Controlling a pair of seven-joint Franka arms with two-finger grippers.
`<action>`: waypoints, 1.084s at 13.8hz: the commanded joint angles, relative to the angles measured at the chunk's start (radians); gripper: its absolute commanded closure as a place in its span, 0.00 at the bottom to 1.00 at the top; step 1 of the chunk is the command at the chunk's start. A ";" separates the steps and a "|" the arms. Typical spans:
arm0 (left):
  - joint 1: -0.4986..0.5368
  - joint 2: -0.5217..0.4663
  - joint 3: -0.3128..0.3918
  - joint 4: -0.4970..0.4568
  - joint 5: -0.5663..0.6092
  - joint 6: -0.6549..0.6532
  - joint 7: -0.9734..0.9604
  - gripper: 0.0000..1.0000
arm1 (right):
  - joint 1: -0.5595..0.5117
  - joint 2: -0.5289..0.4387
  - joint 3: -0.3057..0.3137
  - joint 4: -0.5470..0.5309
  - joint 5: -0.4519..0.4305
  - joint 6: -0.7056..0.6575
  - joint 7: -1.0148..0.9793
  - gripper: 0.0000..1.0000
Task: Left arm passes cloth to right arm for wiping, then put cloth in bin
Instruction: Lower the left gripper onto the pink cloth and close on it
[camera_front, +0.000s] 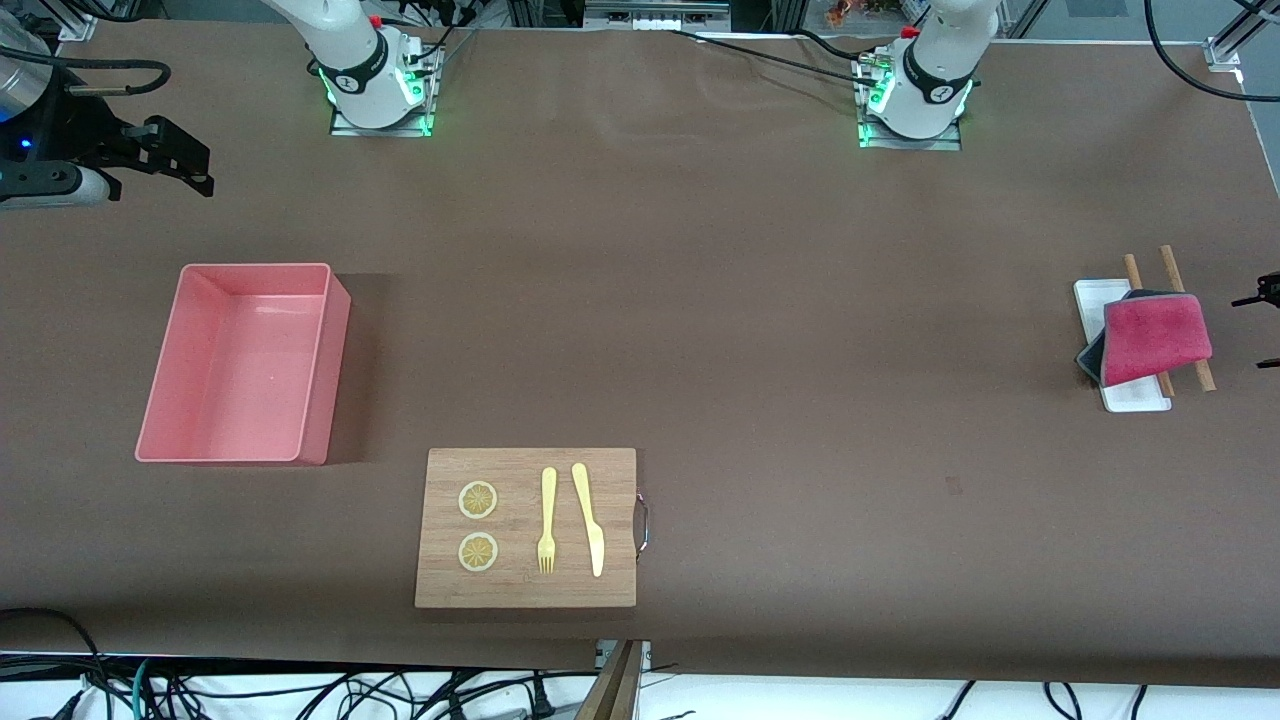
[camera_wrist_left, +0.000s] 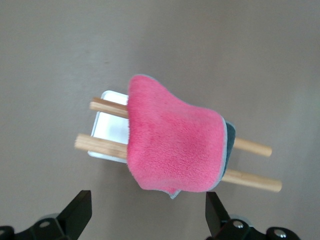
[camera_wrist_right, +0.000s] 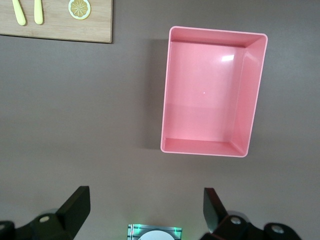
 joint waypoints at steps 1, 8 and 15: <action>0.030 0.074 -0.011 0.059 -0.001 -0.003 0.181 0.00 | 0.000 0.008 0.003 0.022 -0.014 -0.012 -0.006 0.00; 0.053 0.203 -0.013 0.120 -0.004 -0.008 0.305 0.00 | 0.000 0.008 0.003 0.023 -0.014 -0.010 -0.006 0.00; 0.073 0.226 -0.013 0.120 -0.012 -0.058 0.373 0.19 | 0.000 0.008 0.003 0.023 -0.014 -0.010 -0.006 0.00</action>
